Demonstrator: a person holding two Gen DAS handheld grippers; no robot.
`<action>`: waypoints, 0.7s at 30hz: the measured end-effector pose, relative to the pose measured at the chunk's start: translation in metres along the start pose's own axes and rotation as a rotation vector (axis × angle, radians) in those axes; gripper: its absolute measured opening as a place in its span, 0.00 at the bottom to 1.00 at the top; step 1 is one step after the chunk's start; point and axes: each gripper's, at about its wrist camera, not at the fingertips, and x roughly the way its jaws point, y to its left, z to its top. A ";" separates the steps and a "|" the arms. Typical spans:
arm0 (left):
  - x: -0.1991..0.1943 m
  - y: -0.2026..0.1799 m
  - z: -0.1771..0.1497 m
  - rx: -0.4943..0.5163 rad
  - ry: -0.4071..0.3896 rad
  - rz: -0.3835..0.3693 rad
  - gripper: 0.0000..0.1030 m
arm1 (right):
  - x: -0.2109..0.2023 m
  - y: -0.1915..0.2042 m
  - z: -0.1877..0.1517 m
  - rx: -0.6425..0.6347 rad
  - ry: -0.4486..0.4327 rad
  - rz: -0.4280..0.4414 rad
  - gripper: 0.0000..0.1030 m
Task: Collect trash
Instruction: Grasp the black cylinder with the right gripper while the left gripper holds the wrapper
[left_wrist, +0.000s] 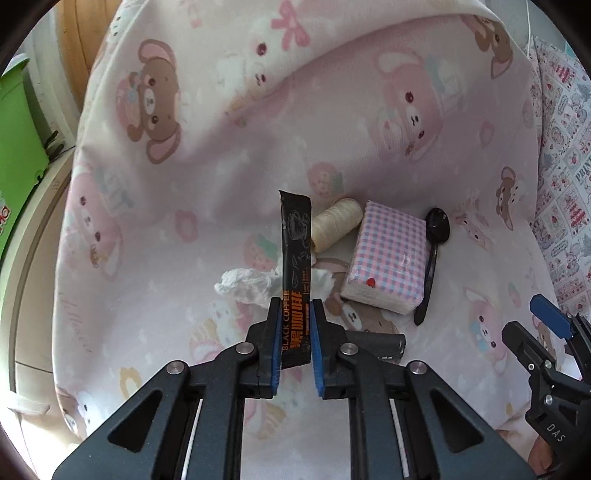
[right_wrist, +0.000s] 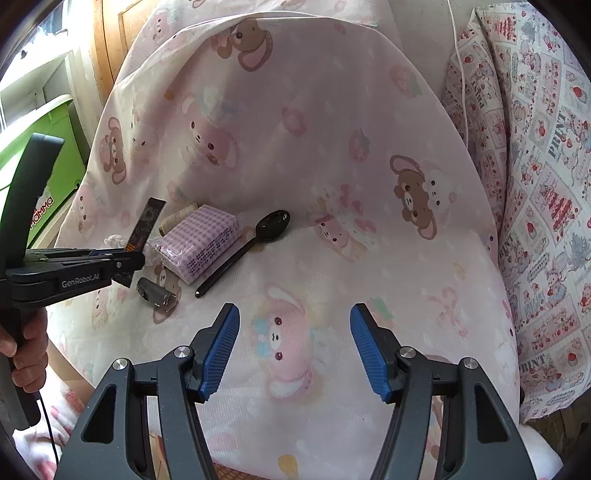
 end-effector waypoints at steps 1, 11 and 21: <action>-0.005 0.004 -0.003 -0.015 -0.006 -0.006 0.12 | 0.000 0.000 0.000 -0.001 -0.001 0.005 0.63; -0.055 0.034 -0.045 -0.085 -0.078 0.016 0.12 | -0.002 0.026 -0.003 -0.094 -0.008 0.097 0.72; -0.068 0.063 -0.096 -0.151 -0.093 0.233 0.12 | 0.021 0.082 0.013 -0.208 0.057 0.189 0.80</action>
